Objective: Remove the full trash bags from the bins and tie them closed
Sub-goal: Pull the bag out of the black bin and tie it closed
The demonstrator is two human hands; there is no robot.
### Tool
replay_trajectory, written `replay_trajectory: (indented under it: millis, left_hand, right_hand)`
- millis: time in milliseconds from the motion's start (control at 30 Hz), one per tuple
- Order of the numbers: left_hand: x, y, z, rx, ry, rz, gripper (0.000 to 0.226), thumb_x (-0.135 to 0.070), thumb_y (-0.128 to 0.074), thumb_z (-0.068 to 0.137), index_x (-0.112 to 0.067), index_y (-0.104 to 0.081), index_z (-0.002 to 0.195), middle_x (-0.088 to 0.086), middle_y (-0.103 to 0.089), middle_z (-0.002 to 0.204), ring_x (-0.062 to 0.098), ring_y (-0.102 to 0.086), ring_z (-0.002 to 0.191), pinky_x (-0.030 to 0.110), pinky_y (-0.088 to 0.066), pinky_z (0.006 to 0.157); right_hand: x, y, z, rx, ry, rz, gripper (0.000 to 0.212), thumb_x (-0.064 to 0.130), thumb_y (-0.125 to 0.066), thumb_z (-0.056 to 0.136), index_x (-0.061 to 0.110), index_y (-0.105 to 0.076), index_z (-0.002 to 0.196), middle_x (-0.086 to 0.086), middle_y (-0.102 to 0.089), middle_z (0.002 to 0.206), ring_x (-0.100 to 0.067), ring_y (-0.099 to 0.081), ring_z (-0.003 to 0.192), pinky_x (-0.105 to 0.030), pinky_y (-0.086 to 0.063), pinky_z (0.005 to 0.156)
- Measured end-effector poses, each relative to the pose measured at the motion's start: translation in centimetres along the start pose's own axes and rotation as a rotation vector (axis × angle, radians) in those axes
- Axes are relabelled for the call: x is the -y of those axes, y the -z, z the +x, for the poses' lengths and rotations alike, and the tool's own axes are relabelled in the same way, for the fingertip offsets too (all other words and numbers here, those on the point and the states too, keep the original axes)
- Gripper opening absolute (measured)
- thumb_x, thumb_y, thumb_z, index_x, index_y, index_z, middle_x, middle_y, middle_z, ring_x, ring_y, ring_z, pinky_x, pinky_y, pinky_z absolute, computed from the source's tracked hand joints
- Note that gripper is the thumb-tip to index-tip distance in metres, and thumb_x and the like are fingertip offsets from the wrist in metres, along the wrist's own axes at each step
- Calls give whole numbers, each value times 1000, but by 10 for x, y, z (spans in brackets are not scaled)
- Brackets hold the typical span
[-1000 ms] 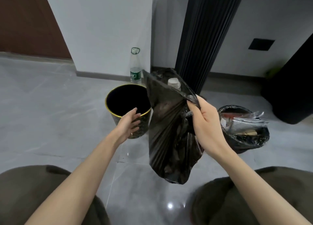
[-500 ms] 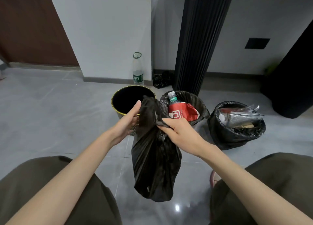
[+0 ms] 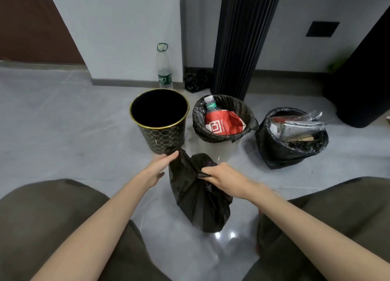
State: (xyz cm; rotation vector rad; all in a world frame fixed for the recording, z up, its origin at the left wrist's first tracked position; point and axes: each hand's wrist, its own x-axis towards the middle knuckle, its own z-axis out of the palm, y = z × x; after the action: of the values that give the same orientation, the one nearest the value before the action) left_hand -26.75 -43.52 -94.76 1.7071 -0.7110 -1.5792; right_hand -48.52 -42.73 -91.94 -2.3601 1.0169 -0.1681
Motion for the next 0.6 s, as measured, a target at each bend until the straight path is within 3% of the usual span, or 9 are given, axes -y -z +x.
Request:
replay_trajectory:
  millis: [67,100,167,300,433,533,600]
  left_hand:
    - [1,-7,1,-45,-19,23,21,-32,-60,90,-11,-62,94,4,-54,123,20,-40,129,34,-33,105]
    - [1,-10,2,-66,-36,13,19,-27,-58,92,-11,-58,83,5,-58,110,21,-46,120,33,-37,98]
    - [4,-11,8,-92,-48,-84,14,-20,-53,95,-9,-54,86,6,-57,97,23,-51,109,32,-41,94]
    - [5,-3,13,-157,-79,-299,14,-5,-44,97,-13,-46,85,13,-54,102,22,-54,98,31,-46,85]
    - [4,-9,4,-166,-124,-398,27,4,-31,97,-12,-39,77,9,-47,77,16,-49,74,28,-44,73]
    - [2,-16,-2,-175,-125,-386,32,-5,-34,100,-15,-34,69,3,-28,66,11,-29,58,22,-30,58]
    - [-1,-14,-8,-99,-96,-325,23,-24,-48,98,-13,-44,77,0,-29,68,9,-31,60,21,-32,62]
  right_hand:
    - [-7,1,0,5,-8,-35,33,29,-44,99,12,-39,72,-9,-50,65,-25,-48,61,-37,-36,60]
    - [-10,2,0,-7,-7,-49,33,31,-44,99,11,-39,72,-10,-50,65,-26,-48,61,-38,-37,60]
    - [-17,7,0,-40,-4,-86,37,35,-43,98,10,-40,72,-10,-50,64,-24,-48,60,-34,-34,59]
    - [-33,17,-1,-130,-61,-87,46,46,-44,95,11,-37,66,-4,-44,57,-20,-46,56,-28,-29,57]
    - [-47,27,-1,-208,-197,5,44,45,-63,84,11,-44,64,5,-40,51,-10,-40,51,-24,-29,52]
    - [-55,27,-4,-198,-282,22,40,43,-73,76,11,-49,70,8,-42,53,-8,-42,52,-26,-33,54]
    - [-61,24,-7,-201,-321,41,42,44,-76,72,10,-52,78,8,-45,58,-9,-43,56,-22,-33,54]
